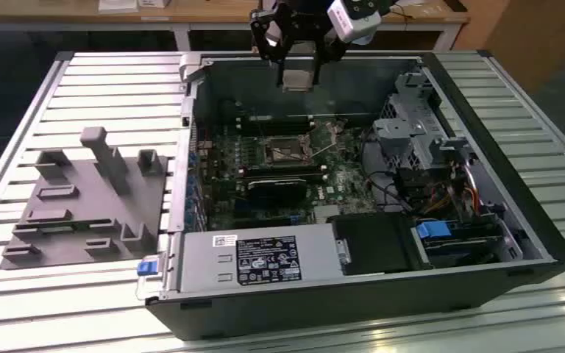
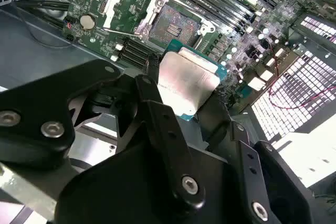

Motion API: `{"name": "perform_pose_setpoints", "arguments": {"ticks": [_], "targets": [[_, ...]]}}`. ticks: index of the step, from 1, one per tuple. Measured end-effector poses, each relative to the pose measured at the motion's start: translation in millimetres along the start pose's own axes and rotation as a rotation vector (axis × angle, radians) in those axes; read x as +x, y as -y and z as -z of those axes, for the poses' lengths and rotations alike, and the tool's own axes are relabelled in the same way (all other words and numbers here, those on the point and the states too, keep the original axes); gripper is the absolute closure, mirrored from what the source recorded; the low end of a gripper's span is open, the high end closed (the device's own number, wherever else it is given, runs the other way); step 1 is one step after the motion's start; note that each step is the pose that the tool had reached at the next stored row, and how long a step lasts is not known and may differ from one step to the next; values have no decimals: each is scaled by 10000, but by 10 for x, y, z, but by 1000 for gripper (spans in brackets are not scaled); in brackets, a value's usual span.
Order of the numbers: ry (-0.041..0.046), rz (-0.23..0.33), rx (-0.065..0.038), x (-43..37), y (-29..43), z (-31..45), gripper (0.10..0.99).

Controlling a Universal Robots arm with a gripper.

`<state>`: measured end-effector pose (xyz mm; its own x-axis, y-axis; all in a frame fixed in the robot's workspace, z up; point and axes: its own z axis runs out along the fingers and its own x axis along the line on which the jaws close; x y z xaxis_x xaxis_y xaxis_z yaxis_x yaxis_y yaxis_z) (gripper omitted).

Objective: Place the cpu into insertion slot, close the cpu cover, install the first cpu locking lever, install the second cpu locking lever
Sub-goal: 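Place the cpu into insertion slot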

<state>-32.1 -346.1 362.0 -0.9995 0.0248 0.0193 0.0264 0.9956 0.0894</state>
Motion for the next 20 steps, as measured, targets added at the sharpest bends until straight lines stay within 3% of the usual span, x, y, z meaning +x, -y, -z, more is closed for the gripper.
{"name": "perform_pose_setpoints", "arguments": {"ticks": [13,20], "targets": [[0,-2,0,0,0,-5,545],[13,-4,49,8,9,-99,545]]}}
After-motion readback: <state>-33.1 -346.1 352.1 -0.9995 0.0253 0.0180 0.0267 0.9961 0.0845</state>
